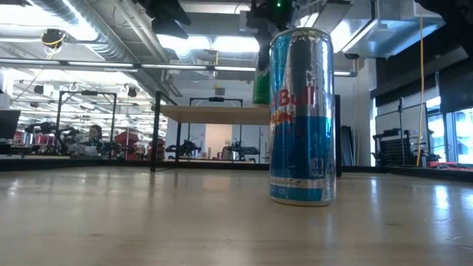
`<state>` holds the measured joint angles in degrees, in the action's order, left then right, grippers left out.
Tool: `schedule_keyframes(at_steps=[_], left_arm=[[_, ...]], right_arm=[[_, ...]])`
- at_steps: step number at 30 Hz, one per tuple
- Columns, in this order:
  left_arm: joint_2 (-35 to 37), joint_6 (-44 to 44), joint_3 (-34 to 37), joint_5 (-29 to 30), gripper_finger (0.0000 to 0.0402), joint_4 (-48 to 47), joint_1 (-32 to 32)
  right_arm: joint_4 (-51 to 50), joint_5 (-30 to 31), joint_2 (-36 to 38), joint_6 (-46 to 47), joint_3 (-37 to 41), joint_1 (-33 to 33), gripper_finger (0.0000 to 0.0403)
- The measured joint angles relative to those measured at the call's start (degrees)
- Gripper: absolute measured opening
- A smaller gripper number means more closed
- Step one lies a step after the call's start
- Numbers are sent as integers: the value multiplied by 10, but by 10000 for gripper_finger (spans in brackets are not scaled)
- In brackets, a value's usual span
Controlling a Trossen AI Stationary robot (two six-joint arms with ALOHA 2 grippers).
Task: Place canned beverage on shelf
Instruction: Put the green soda can on the shelf aligned with the other green soda can
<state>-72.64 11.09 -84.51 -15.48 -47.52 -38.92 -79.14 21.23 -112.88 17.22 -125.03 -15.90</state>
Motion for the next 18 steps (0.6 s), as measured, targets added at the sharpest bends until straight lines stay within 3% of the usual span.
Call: schedule_keyframes(at_steps=[11, 18], left_arm=[[0, 0, 0, 0, 314, 0, 0], [0, -2, 0, 0, 314, 0, 0]], right_arm=[[19, -29, -5, -41, 1, -19, 260], [19, -35, -5, -57, 1, -18, 298]])
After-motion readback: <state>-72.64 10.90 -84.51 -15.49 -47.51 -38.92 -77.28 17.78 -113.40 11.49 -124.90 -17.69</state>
